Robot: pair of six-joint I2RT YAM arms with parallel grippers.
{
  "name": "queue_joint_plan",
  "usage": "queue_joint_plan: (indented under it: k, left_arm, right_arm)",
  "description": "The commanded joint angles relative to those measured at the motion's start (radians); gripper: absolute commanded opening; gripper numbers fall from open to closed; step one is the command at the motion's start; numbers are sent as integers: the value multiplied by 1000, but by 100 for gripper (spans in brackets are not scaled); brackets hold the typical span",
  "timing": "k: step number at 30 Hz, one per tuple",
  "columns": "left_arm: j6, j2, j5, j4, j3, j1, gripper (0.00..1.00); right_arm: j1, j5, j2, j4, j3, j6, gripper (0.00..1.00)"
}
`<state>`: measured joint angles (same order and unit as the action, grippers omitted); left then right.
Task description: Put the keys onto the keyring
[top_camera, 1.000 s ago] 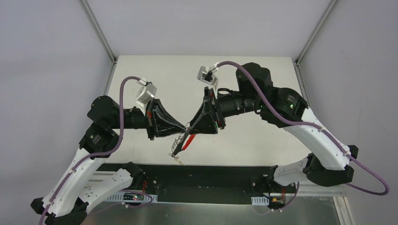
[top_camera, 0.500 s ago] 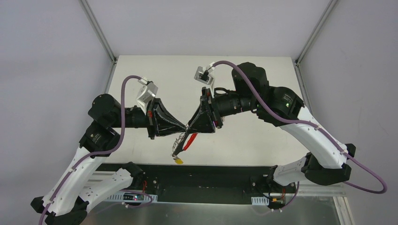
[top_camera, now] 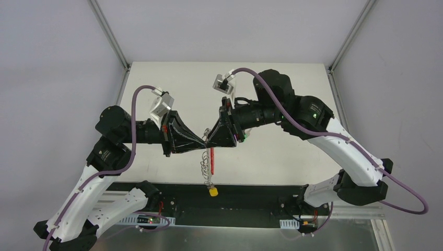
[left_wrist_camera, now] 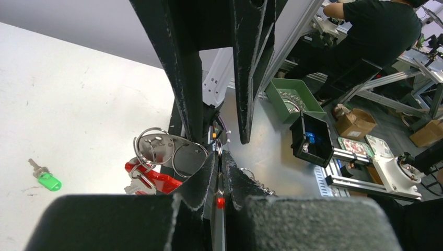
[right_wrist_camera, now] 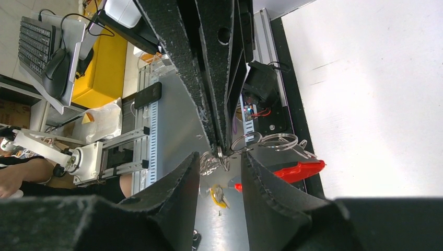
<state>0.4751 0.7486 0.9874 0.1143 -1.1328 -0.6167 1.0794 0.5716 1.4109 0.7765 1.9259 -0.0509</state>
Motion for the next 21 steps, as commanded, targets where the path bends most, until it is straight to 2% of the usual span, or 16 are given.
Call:
queue_joint_plan:
  k: [1, 8, 21]
  left_arm:
    - [-18, -6, 17, -51, -46, -9, 0]
    - [-20, 2, -9, -46, -48, -9, 0]
    - [-18, 15, -19, -43, -58, -9, 0]
  right_arm:
    - [3, 23, 12, -4, 18, 10, 37]
    - [16, 47, 15, 25, 18, 36, 35]
    - [48, 8, 22, 29, 8, 87, 24]
